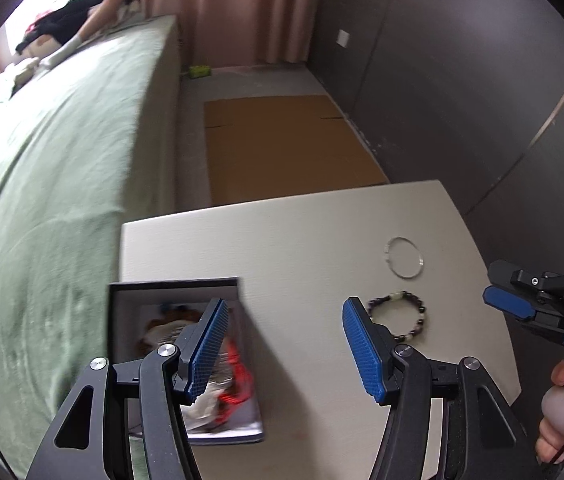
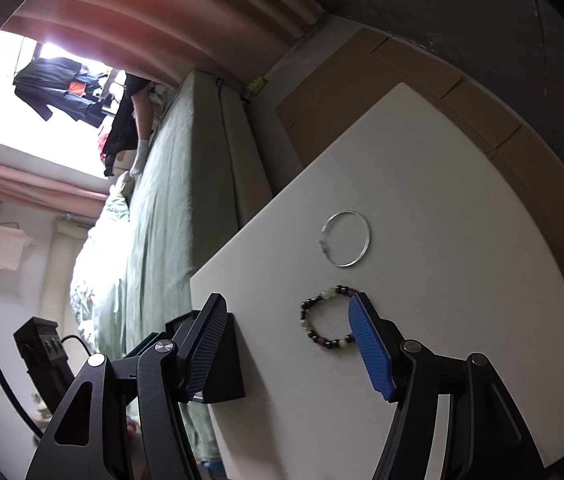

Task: Organize jewelry
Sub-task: 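Move the left gripper to the dark-and-green bead bracelet and close on it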

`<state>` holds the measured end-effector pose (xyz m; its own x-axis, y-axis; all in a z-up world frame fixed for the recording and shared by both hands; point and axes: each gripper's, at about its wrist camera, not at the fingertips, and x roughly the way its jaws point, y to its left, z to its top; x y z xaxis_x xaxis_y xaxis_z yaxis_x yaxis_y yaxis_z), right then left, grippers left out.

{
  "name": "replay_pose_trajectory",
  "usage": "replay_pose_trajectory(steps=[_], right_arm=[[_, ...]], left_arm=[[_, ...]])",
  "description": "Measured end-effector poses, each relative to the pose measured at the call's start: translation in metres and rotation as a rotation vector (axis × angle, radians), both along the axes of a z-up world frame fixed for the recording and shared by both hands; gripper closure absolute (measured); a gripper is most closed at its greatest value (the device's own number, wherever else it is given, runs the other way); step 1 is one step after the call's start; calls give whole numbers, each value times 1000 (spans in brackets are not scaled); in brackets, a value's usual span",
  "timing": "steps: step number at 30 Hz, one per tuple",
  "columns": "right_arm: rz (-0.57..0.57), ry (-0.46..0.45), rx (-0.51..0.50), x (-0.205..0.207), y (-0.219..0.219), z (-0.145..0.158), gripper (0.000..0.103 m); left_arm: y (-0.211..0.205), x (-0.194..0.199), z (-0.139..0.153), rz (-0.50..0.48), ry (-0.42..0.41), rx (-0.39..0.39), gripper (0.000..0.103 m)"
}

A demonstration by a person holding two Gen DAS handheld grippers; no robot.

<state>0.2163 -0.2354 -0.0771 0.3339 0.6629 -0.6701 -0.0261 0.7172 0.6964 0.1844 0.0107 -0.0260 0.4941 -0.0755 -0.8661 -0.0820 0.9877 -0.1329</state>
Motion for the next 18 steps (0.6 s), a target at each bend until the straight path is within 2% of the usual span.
replay_pose_trajectory(steps=[8, 12, 17, 18], right_arm=[[-35, 36, -51, 4, -25, -8, 39], [-51, 54, -74, 5, -35, -14, 39], [-58, 64, -110, 4, -36, -16, 39], [-59, 66, -103, 4, -37, -16, 39]], left_arm=[[-43, 23, -28, -69, 65, 16, 44], [-58, 35, -51, -86, 124, 15, 51], [-75, 44, -77, -109, 170, 30, 53], [-78, 45, -81, -114, 177, 25, 57]])
